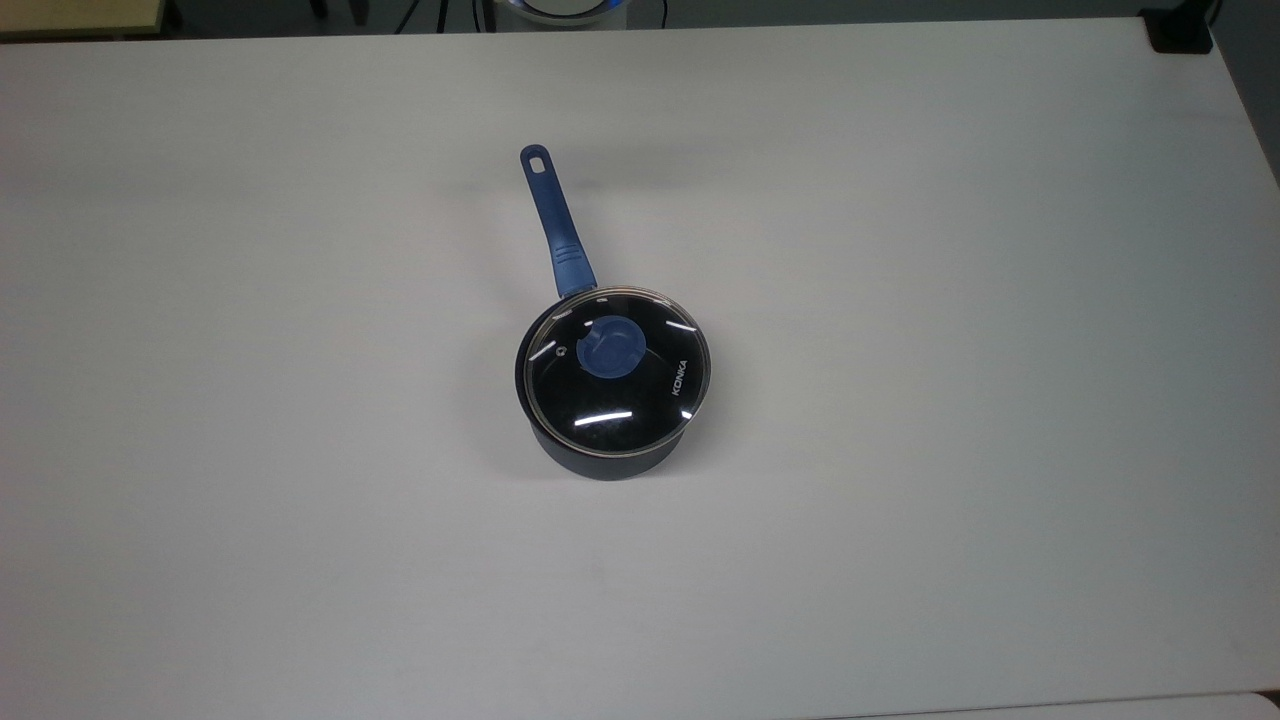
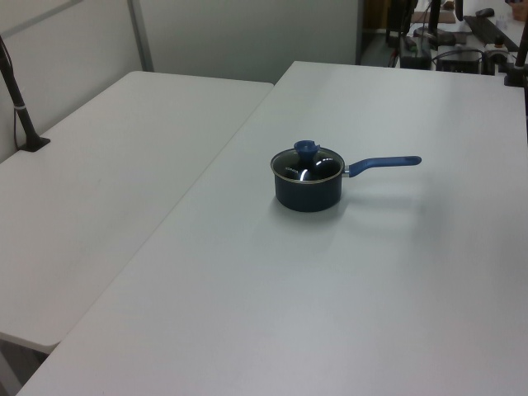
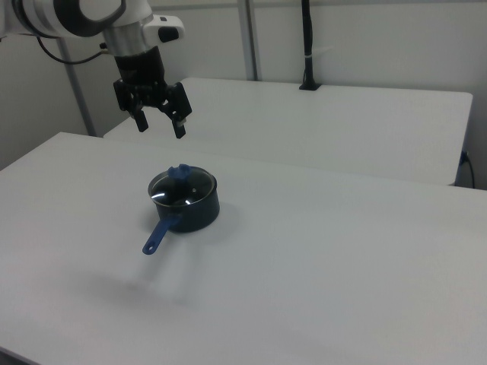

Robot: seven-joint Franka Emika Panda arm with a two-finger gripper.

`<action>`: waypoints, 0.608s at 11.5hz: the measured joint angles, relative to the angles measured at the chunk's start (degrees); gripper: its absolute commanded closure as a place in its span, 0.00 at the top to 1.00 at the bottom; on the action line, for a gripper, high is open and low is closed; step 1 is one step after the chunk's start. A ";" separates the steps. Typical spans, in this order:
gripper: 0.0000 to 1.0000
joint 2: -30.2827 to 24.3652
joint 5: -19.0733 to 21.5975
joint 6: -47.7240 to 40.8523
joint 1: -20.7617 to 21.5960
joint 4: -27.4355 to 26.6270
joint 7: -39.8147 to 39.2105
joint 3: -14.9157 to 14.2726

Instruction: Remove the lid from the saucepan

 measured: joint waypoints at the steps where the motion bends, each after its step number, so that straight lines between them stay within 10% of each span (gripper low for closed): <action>1: 1.00 0.08 0.40 0.00 0.07 -0.16 0.03 0.00; 7: 1.00 3.89 1.89 3.22 5.26 -0.22 18.21 0.14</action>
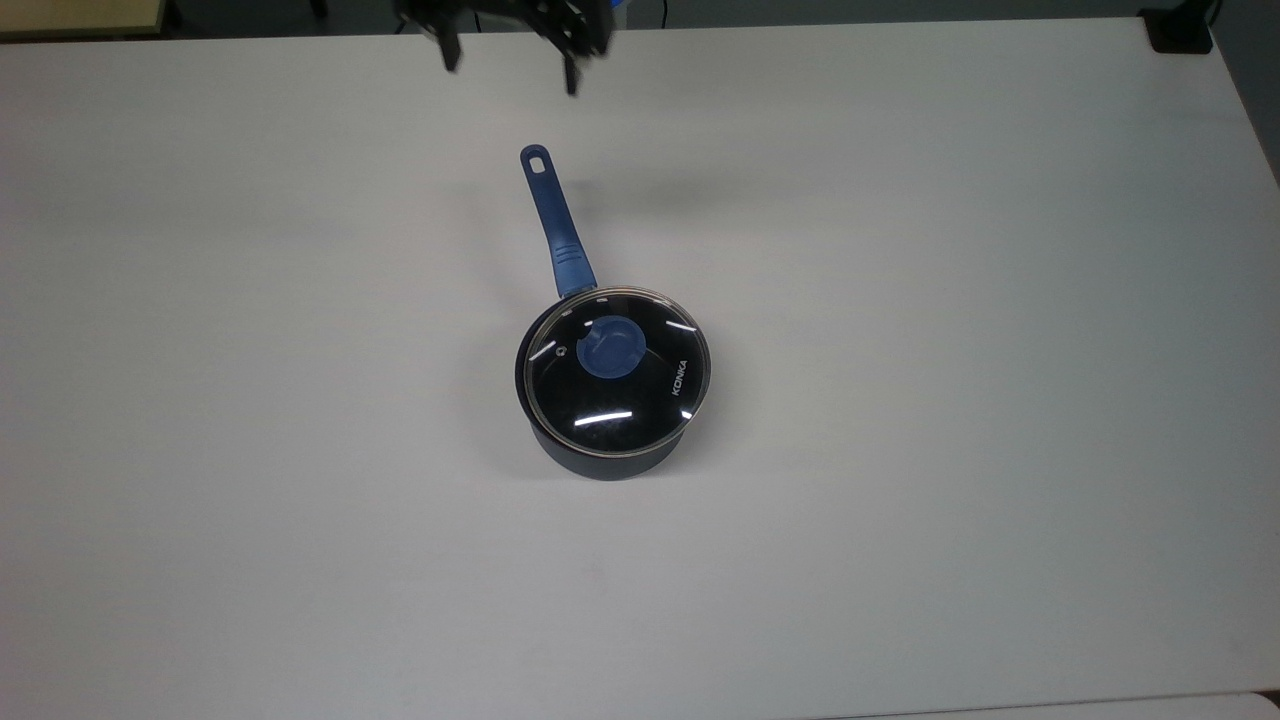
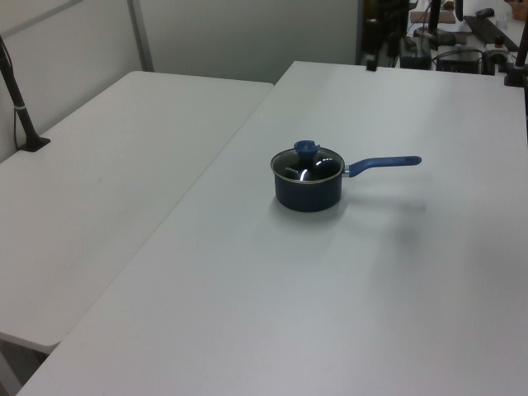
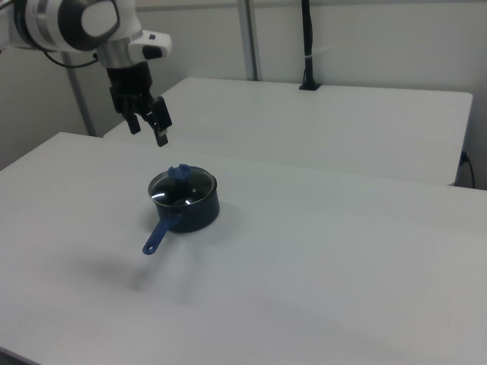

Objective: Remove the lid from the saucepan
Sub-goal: 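Lower the open gripper onto the blue knob of the glass lid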

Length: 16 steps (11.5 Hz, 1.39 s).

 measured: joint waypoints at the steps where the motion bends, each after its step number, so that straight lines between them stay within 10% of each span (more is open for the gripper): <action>1: 1.00 1.79 0.49 3.87 1.10 -0.03 5.27 0.02; 5: 1.00 13.16 -1.59 15.93 5.23 1.62 22.76 0.10; 13: 1.00 22.90 -1.97 24.36 5.28 4.96 29.46 0.09; 16: 0.70 25.07 -3.96 24.47 5.57 5.54 29.64 0.14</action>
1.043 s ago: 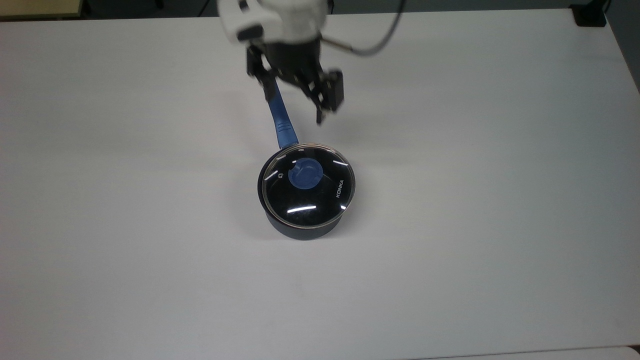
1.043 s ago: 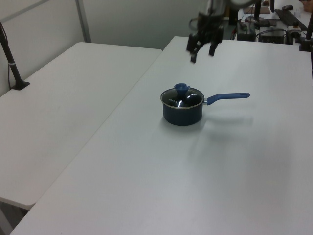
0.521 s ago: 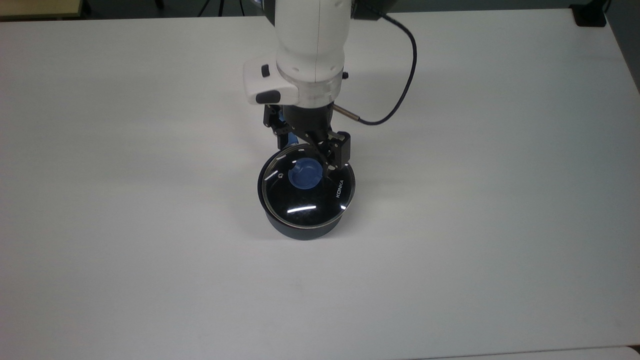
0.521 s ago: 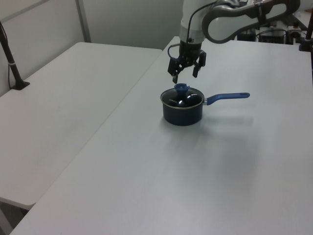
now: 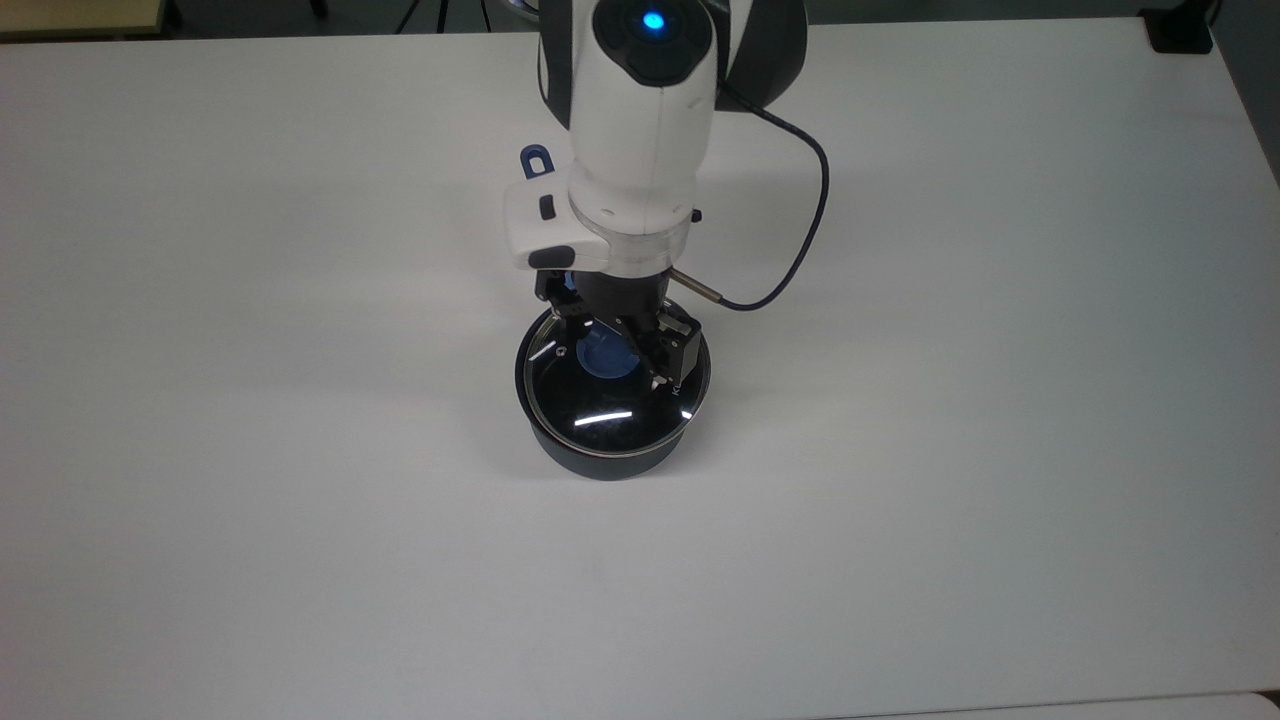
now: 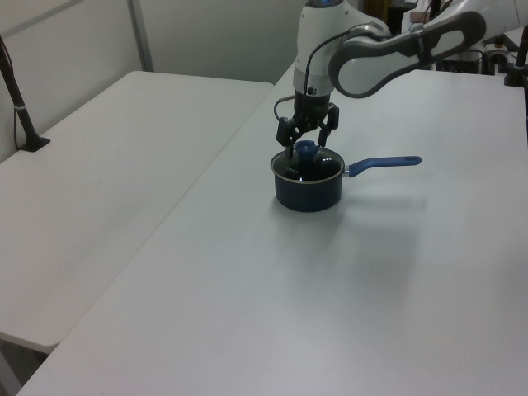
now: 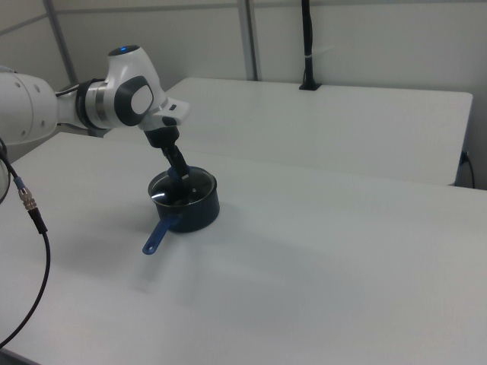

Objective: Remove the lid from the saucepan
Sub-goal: 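Lower the open gripper onto the blue knob of the glass lid, then close the gripper around the blue lid knob, then lift the glass lid up off the saucepan rim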

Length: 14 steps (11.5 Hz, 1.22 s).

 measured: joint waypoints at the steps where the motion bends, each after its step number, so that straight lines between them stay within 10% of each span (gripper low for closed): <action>1: 0.64 0.26 -0.66 0.00 0.42 0.11 0.35 0.05; 3: 0.43 0.31 -1.17 0.01 0.80 0.56 0.70 0.12; 10: 0.40 -0.23 -2.24 0.00 0.70 1.33 -0.32 0.13; 14: 0.39 -6.83 -1.13 -8.81 -3.05 1.06 -21.61 0.02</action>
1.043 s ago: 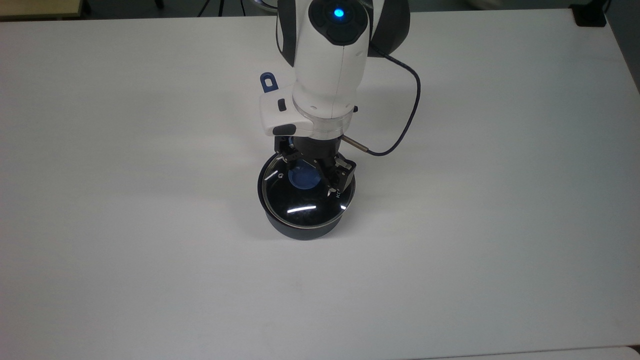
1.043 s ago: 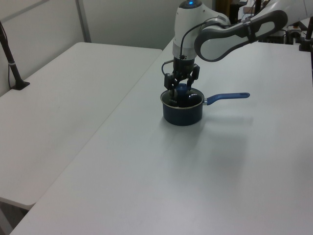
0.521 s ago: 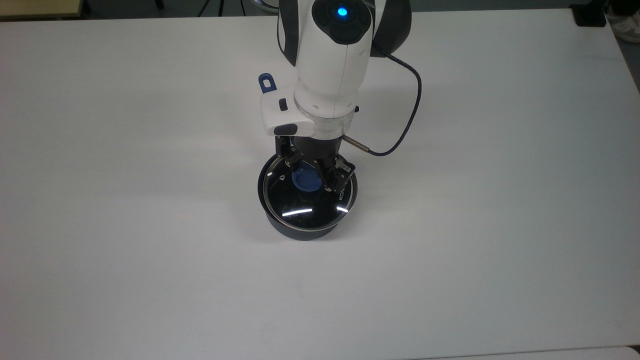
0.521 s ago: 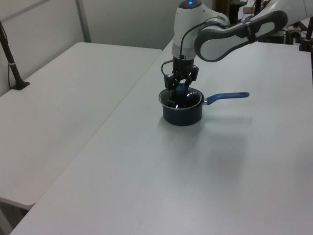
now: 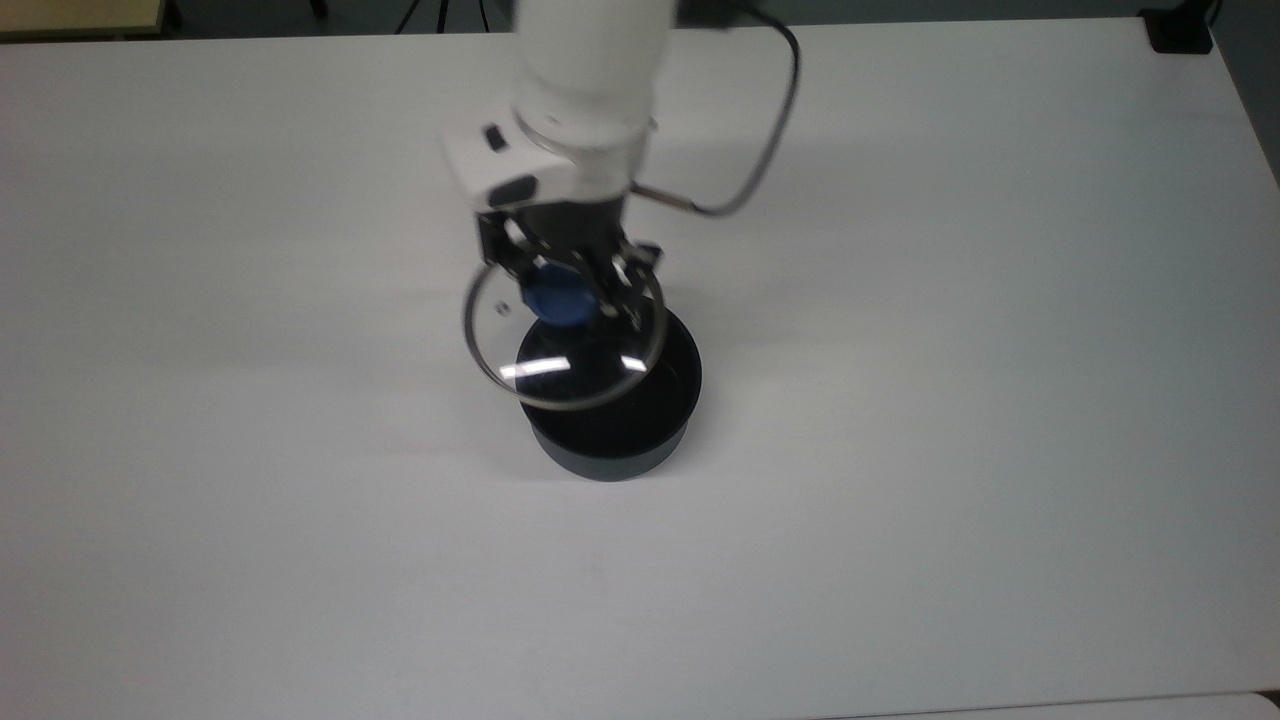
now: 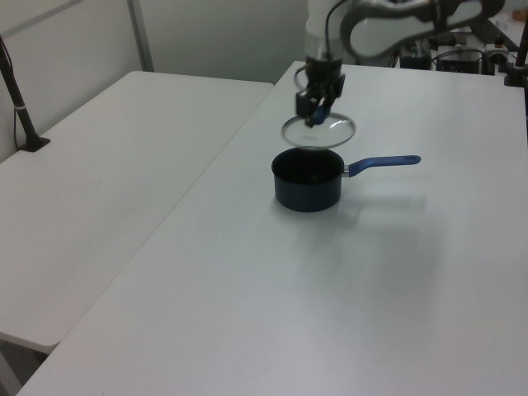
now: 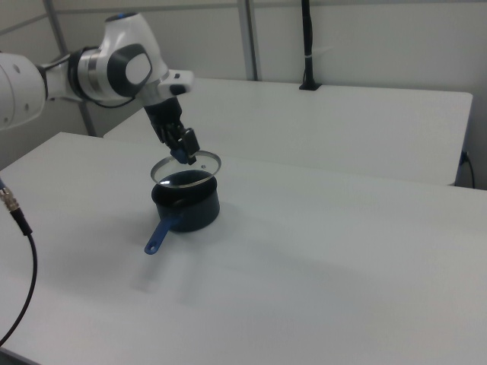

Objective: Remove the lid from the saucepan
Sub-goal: 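Lift the glass lid up off the saucepan rim, then carry the lid beside the saucepan handle and lower it onto the table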

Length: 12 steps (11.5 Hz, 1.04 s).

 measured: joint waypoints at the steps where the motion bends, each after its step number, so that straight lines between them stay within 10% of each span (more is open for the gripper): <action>1: 0.39 -2.26 0.84 -2.49 -1.78 -1.05 -7.96 -0.09; 5: 0.39 -14.83 1.63 -3.25 -10.51 -16.19 -29.82 -0.38; 12: 0.44 -23.92 1.35 19.94 -17.51 -47.21 -41.29 -0.36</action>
